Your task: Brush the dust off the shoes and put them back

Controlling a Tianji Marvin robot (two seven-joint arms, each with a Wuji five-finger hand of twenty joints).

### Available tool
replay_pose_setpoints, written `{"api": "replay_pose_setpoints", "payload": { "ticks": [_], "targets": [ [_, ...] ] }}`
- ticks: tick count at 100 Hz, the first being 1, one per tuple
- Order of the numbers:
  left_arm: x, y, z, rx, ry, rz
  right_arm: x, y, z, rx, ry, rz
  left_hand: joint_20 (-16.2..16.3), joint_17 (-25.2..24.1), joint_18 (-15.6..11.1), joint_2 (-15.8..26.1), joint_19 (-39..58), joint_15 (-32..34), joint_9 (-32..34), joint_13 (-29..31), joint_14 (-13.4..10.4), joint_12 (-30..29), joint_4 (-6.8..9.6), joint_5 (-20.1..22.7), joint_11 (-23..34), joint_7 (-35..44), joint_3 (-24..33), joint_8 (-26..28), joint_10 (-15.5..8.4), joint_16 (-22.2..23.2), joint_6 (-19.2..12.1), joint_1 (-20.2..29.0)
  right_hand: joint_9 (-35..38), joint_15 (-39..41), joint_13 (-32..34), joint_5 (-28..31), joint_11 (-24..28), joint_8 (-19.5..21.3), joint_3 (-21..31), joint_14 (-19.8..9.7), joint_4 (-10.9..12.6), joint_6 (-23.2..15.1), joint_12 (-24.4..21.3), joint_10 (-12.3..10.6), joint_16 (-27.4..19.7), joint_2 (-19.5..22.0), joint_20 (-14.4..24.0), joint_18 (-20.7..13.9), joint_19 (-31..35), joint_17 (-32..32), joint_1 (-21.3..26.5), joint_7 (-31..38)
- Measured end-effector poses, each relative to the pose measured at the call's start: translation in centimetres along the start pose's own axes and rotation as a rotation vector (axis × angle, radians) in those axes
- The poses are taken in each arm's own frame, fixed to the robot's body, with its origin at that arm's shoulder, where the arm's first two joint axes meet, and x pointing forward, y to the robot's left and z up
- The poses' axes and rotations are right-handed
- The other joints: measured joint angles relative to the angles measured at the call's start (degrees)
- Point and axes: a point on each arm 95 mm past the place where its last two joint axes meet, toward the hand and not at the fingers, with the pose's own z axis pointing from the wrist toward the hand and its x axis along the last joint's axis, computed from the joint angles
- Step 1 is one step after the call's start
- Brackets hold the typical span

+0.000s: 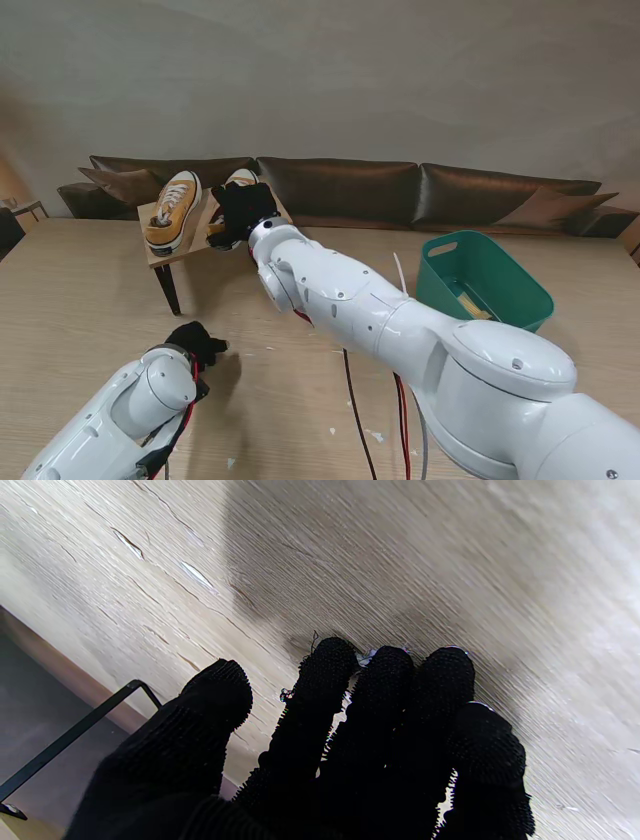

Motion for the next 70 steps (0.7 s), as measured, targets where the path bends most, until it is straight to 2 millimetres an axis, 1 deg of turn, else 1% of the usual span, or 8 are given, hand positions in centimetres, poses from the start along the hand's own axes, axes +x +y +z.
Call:
{"api": "replay_pose_setpoints", "payload": {
  "ticks": [6,20,33,45,50,57,65,70],
  "targets": [
    [0.1,0.0,0.1,-0.003,0.004,0.001,-0.1,0.1,-0.3,-0.01,-0.006,0.016,0.02,0.0,0.42,0.0,0.47,0.52,0.15,0.0,0.24,0.44,0.0,0.09,0.01,0.38,0.0,0.0,0.13,0.0,0.0,0.0,-0.36,-0.51,0.0,0.01,-0.26,0.0,1.31,0.58,0.03,-0.72,-0.04,0.0,0.0,-0.27,0.01,0.05,-0.17,0.0,-1.95,-0.13],
    [0.3,0.0,0.3,-0.014,0.011,0.004,-0.5,0.7,-0.9,-0.038,-0.039,0.082,0.5,0.0,1.04,0.0,0.62,0.79,0.24,0.0,0.57,0.7,0.0,0.5,0.02,0.44,0.0,0.0,0.5,-0.04,0.01,0.0,-0.36,-2.21,-1.13,0.4,-0.88,2.11,2.1,1.58,0.04,-3.92,-0.05,0.0,-0.03,-0.22,0.07,1.35,-1.58,0.0,-2.03,-0.13],
    [0.4,0.0,0.4,-0.017,0.021,0.005,-1.0,1.5,-1.9,-0.083,-0.059,0.132,0.54,0.0,1.09,0.0,0.87,1.22,0.27,0.0,0.57,0.96,0.0,0.57,0.04,0.46,0.0,0.0,0.56,-0.04,0.01,0.0,-1.06,-3.35,-2.38,4.64,-1.66,3.32,2.1,2.17,0.04,-7.1,-0.05,0.0,-0.44,-0.22,0.09,1.6,-2.24,0.0,-2.03,0.3],
    [0.4,0.0,0.4,-0.018,0.029,0.009,-1.8,2.2,-3.0,-0.136,-0.074,0.178,0.54,0.0,1.1,0.0,0.99,1.3,0.33,0.0,0.57,0.97,0.0,0.59,0.13,0.47,0.0,0.0,0.61,-0.04,0.01,0.0,-1.06,-3.79,-2.38,7.49,-1.65,4.97,2.1,2.8,0.04,-8.66,-0.05,0.0,-0.45,-0.22,0.18,2.13,-2.27,0.0,-2.03,1.36],
    [0.4,0.0,0.4,-0.017,0.032,0.012,-2.1,2.4,-3.5,-0.154,-0.078,0.193,0.54,0.0,1.1,0.0,1.01,1.3,0.33,0.0,0.57,0.97,0.0,0.59,0.14,0.47,0.0,0.0,0.62,-0.04,0.01,0.0,-0.99,-4.0,-2.38,9.63,-1.65,7.66,2.1,2.88,0.04,-9.18,-0.05,0.0,-0.45,-0.22,1.32,2.19,-2.51,0.0,-2.02,1.26],
    [0.4,0.0,0.4,-0.016,0.036,0.015,-2.4,2.8,-4.3,-0.176,-0.081,0.212,0.54,0.0,1.11,0.0,1.01,1.3,0.33,0.0,0.57,0.97,0.0,0.59,0.16,0.47,0.0,0.0,0.62,-0.04,0.01,0.0,-0.89,-4.19,-2.38,11.0,-1.65,9.24,2.1,2.91,0.05,-9.81,-0.05,0.0,-0.45,-0.22,1.37,2.26,-2.83,0.0,-1.9,1.38],
    [0.4,0.1,0.4,-0.014,0.043,0.016,-2.9,3.2,-5.2,-0.198,-0.086,0.244,0.54,0.0,1.11,0.0,1.01,1.3,0.33,0.0,0.58,0.97,0.0,0.59,0.17,0.47,0.0,0.0,0.63,-0.04,0.01,0.0,0.65,-6.65,-2.38,12.12,-3.58,9.51,2.1,3.8,0.05,-10.4,-0.05,0.0,-1.13,-0.22,1.38,3.46,-4.0,0.0,-1.82,1.05],
    [0.4,0.1,0.5,-0.012,0.049,0.017,-3.3,3.4,-5.8,-0.211,-0.092,0.269,0.54,0.0,1.11,0.0,1.08,1.37,0.34,0.0,0.58,0.98,0.0,0.59,0.26,0.47,0.0,0.0,0.65,-0.04,0.01,0.0,0.61,-8.41,-2.66,12.65,-2.76,9.51,2.19,4.45,0.07,-10.44,-0.05,0.0,-1.77,-0.27,1.38,3.85,-5.37,0.0,-0.67,0.48]
  ]
}}
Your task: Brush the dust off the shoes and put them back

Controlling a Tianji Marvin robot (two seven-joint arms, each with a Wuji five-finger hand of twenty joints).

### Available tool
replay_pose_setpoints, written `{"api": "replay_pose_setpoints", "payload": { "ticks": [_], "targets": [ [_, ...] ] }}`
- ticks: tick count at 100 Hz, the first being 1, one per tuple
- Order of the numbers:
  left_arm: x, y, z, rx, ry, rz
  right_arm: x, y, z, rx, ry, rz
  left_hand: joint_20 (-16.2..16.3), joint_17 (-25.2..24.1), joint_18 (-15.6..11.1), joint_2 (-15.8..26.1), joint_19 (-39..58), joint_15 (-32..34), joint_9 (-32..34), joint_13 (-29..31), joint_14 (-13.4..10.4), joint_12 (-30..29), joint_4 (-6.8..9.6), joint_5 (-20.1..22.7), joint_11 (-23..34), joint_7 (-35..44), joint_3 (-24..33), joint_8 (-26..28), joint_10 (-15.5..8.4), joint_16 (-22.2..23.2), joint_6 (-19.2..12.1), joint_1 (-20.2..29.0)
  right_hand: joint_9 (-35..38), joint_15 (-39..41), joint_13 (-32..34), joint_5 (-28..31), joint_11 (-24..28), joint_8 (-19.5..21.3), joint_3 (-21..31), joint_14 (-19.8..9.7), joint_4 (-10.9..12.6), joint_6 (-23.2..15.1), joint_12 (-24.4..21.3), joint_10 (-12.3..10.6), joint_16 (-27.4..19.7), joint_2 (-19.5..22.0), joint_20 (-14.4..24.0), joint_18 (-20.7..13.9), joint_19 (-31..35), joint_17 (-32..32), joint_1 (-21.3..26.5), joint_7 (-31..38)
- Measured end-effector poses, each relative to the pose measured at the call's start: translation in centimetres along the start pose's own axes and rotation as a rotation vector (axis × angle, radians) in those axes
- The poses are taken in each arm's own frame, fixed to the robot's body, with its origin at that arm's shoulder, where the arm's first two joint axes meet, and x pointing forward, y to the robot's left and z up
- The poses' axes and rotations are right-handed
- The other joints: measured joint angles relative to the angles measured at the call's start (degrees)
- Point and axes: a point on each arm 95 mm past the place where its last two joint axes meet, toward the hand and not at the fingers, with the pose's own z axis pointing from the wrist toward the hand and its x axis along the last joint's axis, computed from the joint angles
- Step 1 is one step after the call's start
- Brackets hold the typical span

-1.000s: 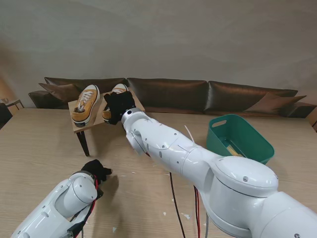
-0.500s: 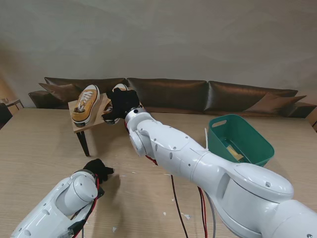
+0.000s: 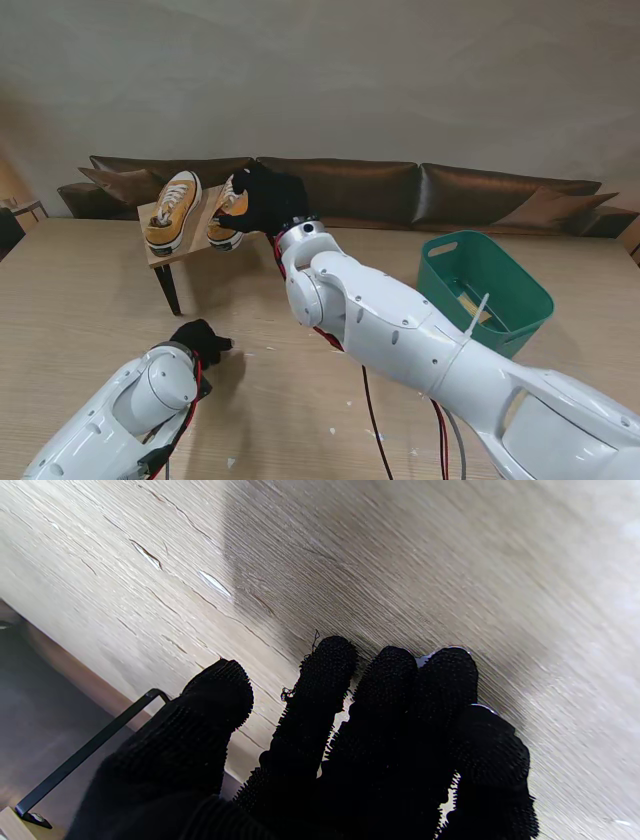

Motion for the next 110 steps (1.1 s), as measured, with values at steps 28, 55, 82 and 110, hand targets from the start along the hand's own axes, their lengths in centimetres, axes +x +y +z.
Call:
{"api": "replay_pose_setpoints", "payload": {
  "ticks": [28,55,82,110],
  "targets": [
    [0.0,0.2,0.2,0.006,0.06,0.01,-2.3,2.2,-3.7,-0.004,-0.016,0.117,0.03,0.0,0.7,0.0,0.3,0.6,0.02,-1.11,0.19,0.0,0.0,-0.15,0.1,-1.11,0.0,-0.3,0.07,0.13,-0.02,0.0,6.56,-14.37,-0.25,2.02,-7.59,-2.33,0.07,3.26,1.15,-0.11,-2.84,0.0,-5.79,-0.09,-2.4,3.34,-8.45,-0.01,4.07,-5.92],
    [0.3,0.4,0.2,0.005,0.12,0.016,-5.2,2.2,-8.1,0.008,-0.071,0.213,0.03,-1.38,0.83,0.0,-0.82,-0.3,-1.68,-3.93,0.35,-0.88,0.0,-2.5,-0.74,-5.21,0.0,-2.47,0.07,0.11,-0.91,0.0,9.3,-26.46,-0.22,3.67,-14.69,-4.06,-1.29,4.96,1.19,-0.04,-7.24,0.08,-10.87,-0.05,-6.56,4.97,-14.07,-0.01,6.15,-8.62],
    [0.8,1.0,-0.3,0.018,0.186,0.002,-7.8,0.6,-12.9,0.068,-0.127,0.287,-5.79,-8.54,-1.69,0.0,-13.96,-0.91,-5.02,-9.95,-0.5,-7.07,0.0,-6.27,-3.0,-13.94,0.0,-8.37,-0.71,-0.89,-1.35,0.0,9.31,-30.89,-0.89,3.66,-17.85,-5.23,-2.39,5.76,1.66,0.1,-8.99,0.64,-13.31,-0.05,-8.18,5.62,-17.38,-0.05,7.58,-11.06],
    [1.7,1.8,-1.1,0.054,0.298,-0.044,-9.7,-1.5,-17.4,0.124,-0.183,0.382,-12.0,-16.37,-10.81,-0.03,-34.54,-12.72,-16.46,-18.65,-3.73,-23.54,0.0,-11.85,-20.39,-18.83,-0.76,-12.55,-2.28,-10.01,-3.17,0.0,7.5,-33.42,-4.05,1.81,-20.54,-6.22,-2.39,6.57,1.67,1.64,-10.26,1.26,-14.54,0.0,-9.6,5.72,-20.34,-0.25,7.58,-12.98]
  ]
}}
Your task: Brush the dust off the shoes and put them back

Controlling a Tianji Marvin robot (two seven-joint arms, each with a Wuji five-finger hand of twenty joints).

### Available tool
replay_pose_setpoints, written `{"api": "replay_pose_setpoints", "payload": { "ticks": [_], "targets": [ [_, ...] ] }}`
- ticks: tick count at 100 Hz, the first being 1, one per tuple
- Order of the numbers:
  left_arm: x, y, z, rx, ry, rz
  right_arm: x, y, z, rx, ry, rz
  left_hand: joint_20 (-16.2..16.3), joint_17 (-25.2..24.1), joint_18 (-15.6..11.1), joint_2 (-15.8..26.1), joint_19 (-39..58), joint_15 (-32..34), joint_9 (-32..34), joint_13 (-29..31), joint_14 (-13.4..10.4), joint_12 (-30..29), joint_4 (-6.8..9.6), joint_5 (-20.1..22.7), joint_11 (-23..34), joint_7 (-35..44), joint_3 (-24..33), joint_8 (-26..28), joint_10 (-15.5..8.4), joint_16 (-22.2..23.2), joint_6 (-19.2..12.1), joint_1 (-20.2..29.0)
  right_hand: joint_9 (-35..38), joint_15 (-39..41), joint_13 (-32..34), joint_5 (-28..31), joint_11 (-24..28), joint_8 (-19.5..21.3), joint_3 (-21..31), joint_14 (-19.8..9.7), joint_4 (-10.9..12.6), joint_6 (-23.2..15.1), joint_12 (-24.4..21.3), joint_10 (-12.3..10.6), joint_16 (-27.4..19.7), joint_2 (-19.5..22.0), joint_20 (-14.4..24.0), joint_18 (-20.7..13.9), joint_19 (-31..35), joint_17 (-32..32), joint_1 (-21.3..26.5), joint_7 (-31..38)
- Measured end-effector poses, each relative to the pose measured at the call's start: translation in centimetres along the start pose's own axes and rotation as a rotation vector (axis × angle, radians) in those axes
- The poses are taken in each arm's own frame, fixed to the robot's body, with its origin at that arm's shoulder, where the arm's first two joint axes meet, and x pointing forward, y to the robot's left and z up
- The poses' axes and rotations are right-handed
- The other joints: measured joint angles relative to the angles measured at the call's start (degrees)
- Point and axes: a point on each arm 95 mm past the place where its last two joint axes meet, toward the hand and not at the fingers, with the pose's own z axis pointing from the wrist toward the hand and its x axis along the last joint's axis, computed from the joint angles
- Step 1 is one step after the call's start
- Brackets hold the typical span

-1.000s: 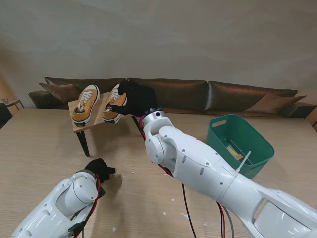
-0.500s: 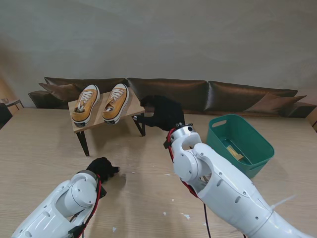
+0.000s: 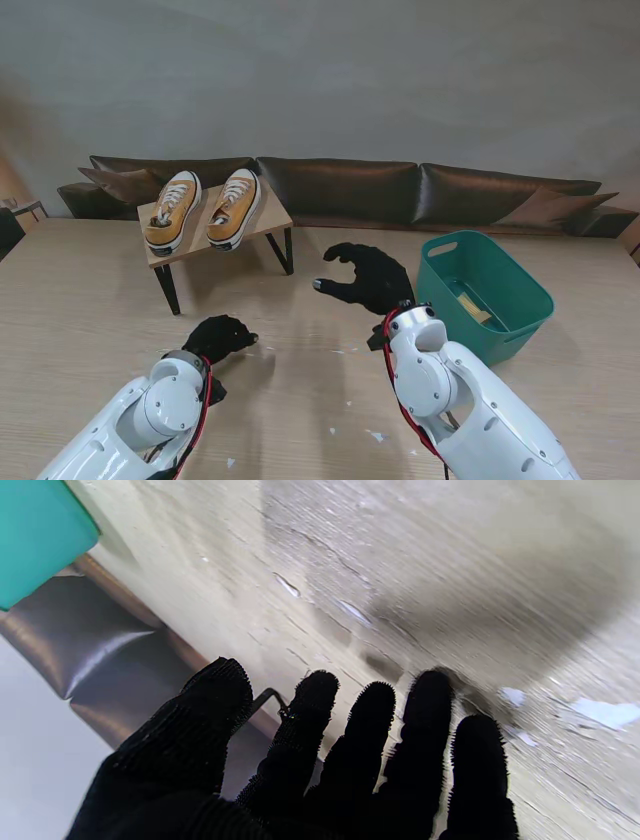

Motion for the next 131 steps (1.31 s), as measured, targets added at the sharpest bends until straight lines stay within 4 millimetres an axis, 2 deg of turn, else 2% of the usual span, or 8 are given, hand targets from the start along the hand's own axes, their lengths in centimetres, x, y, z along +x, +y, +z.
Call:
{"api": "replay_pose_setpoints", "payload": {
  "ticks": [6,11,15,26,39,72,93,131],
  "targets": [
    [0.1,0.2,-0.1,0.006,0.014,-0.015,-0.7,-0.3,-0.7,0.011,-0.012,0.018,-1.26,-0.77,-0.94,-0.03,-5.13,-7.14,-1.76,-1.63,-2.11,-1.38,0.0,-1.57,-0.46,-1.0,-0.14,-1.31,-1.07,-1.51,-0.28,0.0,-0.64,-0.59,-0.4,-0.12,1.17,-0.01,0.0,0.26,0.0,0.35,-0.04,0.1,-0.35,0.0,-0.17,0.0,-0.71,-0.17,0.0,-0.57],
    [0.3,0.4,-0.3,0.01,0.026,-0.022,-1.2,-0.6,-1.3,0.019,-0.02,0.038,-2.33,-1.21,-0.96,-0.05,-9.63,-9.2,-3.49,-2.53,-2.11,-2.62,0.0,-3.25,-1.23,-2.06,-0.4,-2.48,-1.32,-2.52,-0.79,0.0,-1.38,-1.13,-1.85,-1.47,1.12,-0.12,0.0,0.53,0.0,0.51,-0.07,0.22,-0.39,0.0,-0.32,0.01,-1.46,-0.33,0.0,-0.9],
    [0.4,0.6,-0.4,0.013,0.037,-0.026,-1.5,-0.8,-1.7,0.027,-0.023,0.054,-2.86,-1.34,-1.39,-0.07,-12.76,-20.99,-4.46,-6.15,-2.7,-3.52,0.0,-4.35,-2.22,-2.47,-0.48,-3.4,-1.95,-8.7,-1.22,0.0,-2.67,-1.36,-2.71,-2.45,1.24,-0.29,0.0,0.6,0.0,0.53,-0.11,0.25,-0.46,0.01,-1.25,0.01,-1.99,-0.66,0.0,-1.29],
    [0.5,1.2,-0.8,0.026,0.069,-0.04,-2.3,-1.3,-2.7,0.052,-0.029,0.07,-3.69,-1.34,-2.03,-0.55,-20.9,-27.19,-7.2,-9.46,-3.31,-5.16,0.0,-6.64,-2.49,-3.6,-0.48,-5.36,-3.06,-12.69,-1.78,0.0,-4.09,-2.02,-3.36,-3.13,0.1,-0.6,0.0,0.61,0.0,0.54,-0.16,0.3,-0.99,0.02,-1.39,0.0,-3.59,-0.69,0.0,-1.39],
    [0.7,1.6,-1.2,0.051,0.113,-0.068,-3.2,-1.9,-3.3,0.069,-0.035,0.096,-3.74,0.05,-2.35,-1.74,-29.74,-28.52,-9.25,-11.06,-4.6,-5.99,0.0,-8.85,-3.61,-3.76,-0.48,-6.01,-4.13,-13.52,-2.34,0.02,-6.21,-3.22,-5.29,-3.76,0.63,-0.62,0.0,0.62,0.0,0.47,-0.34,0.35,-1.13,0.02,-1.48,0.01,-4.76,-0.72,0.0,-1.89],
    [1.0,2.1,-1.8,0.079,0.173,-0.122,-6.3,-4.2,-4.1,0.105,-0.052,0.202,-3.06,-1.35,-4.18,-3.6,-32.65,-29.95,-13.02,-12.92,-6.23,-6.65,0.0,-11.66,-3.55,-4.31,-0.48,-6.55,-5.38,-14.18,-3.5,0.04,-9.9,-4.19,-7.43,-6.78,0.5,-0.67,0.08,-0.02,0.0,0.08,-0.83,0.37,-1.76,-0.6,-2.7,0.01,-8.35,-0.8,0.14,-2.69],
    [1.4,2.4,-2.1,0.082,0.211,-0.113,-7.3,-4.8,-4.4,0.096,-0.059,0.234,-3.06,-2.61,-6.15,-4.21,-33.99,-30.01,-14.01,-13.23,-7.68,-7.12,0.0,-11.78,-3.61,-4.31,-0.5,-6.58,-6.09,-14.33,-4.18,0.03,-9.9,-4.38,-8.64,-6.74,0.54,-0.67,0.12,-0.46,0.02,-0.05,-0.86,0.37,-2.29,-0.71,-2.7,0.01,-9.27,-0.8,0.69,-2.69],
    [2.1,2.2,-2.4,0.094,0.249,-0.108,-7.9,-5.4,-4.8,0.127,-0.071,0.245,-2.43,-3.43,-6.4,-4.21,-34.16,-30.6,-14.56,-14.4,-8.67,-7.2,0.0,-12.37,-3.63,-4.45,-0.51,-6.61,-7.19,-14.84,-5.53,0.03,-9.9,-4.44,-9.26,-6.74,0.56,-0.67,0.12,-0.65,0.02,-0.08,-1.29,0.37,-2.31,-0.71,-2.7,0.01,-10.47,-0.81,0.69,-2.69]
  ]
}}
